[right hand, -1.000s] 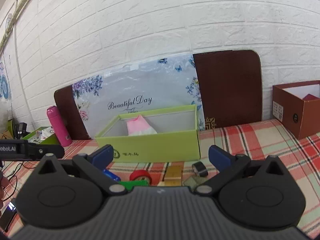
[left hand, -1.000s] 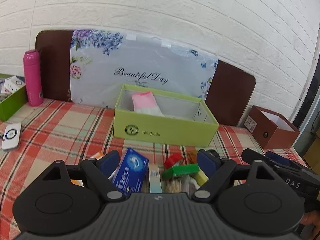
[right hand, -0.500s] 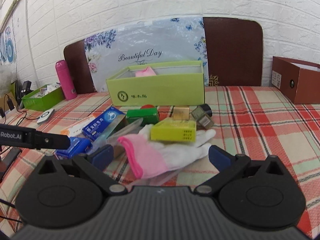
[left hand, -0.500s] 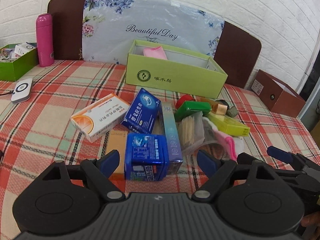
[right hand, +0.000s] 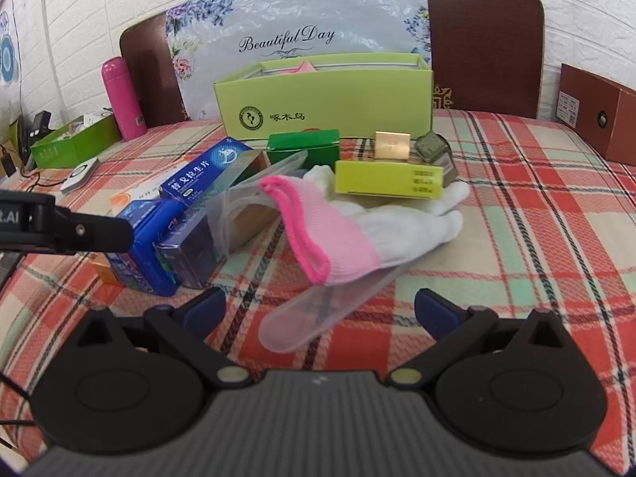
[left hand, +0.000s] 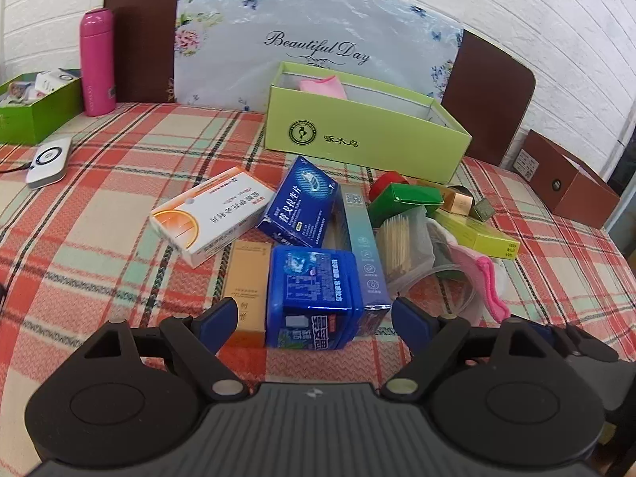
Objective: Organize objects
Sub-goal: 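Grasp the blue medicine box with the left tool, then grasp the clear plastic tube with the right tool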
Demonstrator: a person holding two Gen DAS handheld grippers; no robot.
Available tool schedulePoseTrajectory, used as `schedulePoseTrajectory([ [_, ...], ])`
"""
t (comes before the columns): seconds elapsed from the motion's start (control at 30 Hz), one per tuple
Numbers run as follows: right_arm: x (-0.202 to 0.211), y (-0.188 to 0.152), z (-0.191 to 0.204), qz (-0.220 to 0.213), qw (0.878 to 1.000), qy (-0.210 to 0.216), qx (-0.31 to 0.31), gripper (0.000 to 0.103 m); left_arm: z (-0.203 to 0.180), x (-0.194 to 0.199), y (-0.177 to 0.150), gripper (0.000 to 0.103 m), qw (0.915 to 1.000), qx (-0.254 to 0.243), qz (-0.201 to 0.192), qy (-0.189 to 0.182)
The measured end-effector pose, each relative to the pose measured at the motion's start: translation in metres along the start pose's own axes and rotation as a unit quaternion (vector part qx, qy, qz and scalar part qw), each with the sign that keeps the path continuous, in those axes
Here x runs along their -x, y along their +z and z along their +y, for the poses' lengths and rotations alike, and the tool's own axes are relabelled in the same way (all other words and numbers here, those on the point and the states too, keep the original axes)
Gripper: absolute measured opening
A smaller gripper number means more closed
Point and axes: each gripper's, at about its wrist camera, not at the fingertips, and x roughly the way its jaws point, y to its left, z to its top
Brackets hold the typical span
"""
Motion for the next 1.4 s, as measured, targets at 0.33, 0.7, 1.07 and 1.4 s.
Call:
schedulePoseTrajectory([
  [0.33,0.02,-0.014,-0.04,0.017,0.999,-0.024,-0.017,0.063,0.019,-0.022,0.019,0.08,1.0,0.005,-0.001,-0.005],
  [0.7,0.032,-0.018,-0.051,0.017,0.999,-0.041,-0.029,0.061,0.0,-0.028,0.009,0.063,0.9983,-0.039,0.022,-0.038],
  [1.07,0.051,-0.024,-0.066,0.037,0.999,-0.034,-0.012,0.028,-0.007,0.006,-0.023,0.066,0.9933,-0.088,0.055,-0.05],
  [1.4,0.026,-0.003,-0.069,0.027,0.999,-0.042,-0.001,0.035,-0.01,-0.011,-0.017,0.067,0.9942,-0.076,0.06,-0.048],
])
